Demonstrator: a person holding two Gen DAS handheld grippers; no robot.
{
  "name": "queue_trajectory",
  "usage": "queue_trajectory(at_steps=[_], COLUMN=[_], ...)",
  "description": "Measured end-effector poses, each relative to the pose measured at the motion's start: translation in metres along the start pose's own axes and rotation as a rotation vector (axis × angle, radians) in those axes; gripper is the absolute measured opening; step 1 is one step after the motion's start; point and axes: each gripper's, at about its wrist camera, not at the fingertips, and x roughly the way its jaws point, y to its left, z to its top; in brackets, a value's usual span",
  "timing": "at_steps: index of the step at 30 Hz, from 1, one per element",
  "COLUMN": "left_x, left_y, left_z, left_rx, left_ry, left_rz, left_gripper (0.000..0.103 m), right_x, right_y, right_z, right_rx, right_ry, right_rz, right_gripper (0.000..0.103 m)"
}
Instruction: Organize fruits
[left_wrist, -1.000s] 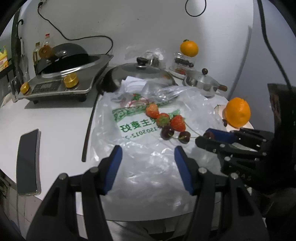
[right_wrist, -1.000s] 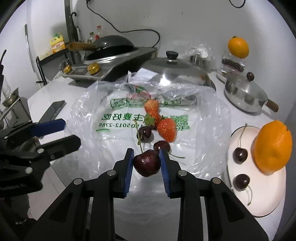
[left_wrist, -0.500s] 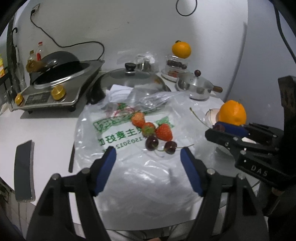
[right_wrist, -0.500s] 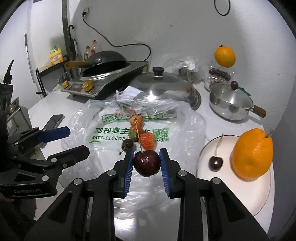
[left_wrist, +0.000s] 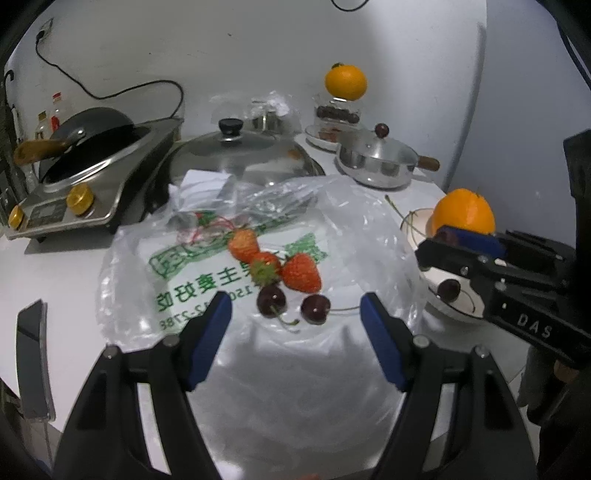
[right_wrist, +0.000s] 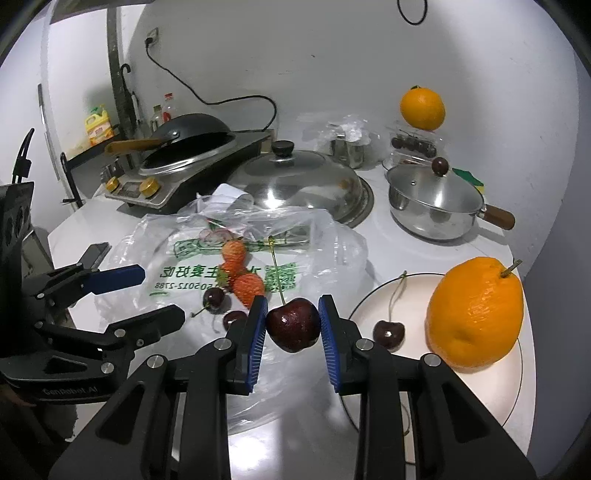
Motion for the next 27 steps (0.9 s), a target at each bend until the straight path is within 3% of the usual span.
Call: queue_trajectory(at_steps=[9, 21, 27], left_x=[0.032, 0.063, 0.071], left_y=[-0.01, -0.021, -0.033], left_z=[0.005, 0.0, -0.004], left_rx=[0.028, 0.106, 0.185], left_ry=[0.044, 0.056, 0.073], left_rz=[-0.001, -0.056, -0.079], left_gripper=[0.073, 0.072, 0.057], right_x=[0.011, 0.021, 0.026], right_y=[-0.018, -0.029, -0.03], right_z=[0.001, 0.001, -0.001], right_rx=[0.026, 0.038, 0.046], right_ry=[-0.003, 0.0, 0.009], right_rz=[0.002, -0.011, -0.008], right_gripper=[0.03, 0.03, 0.03])
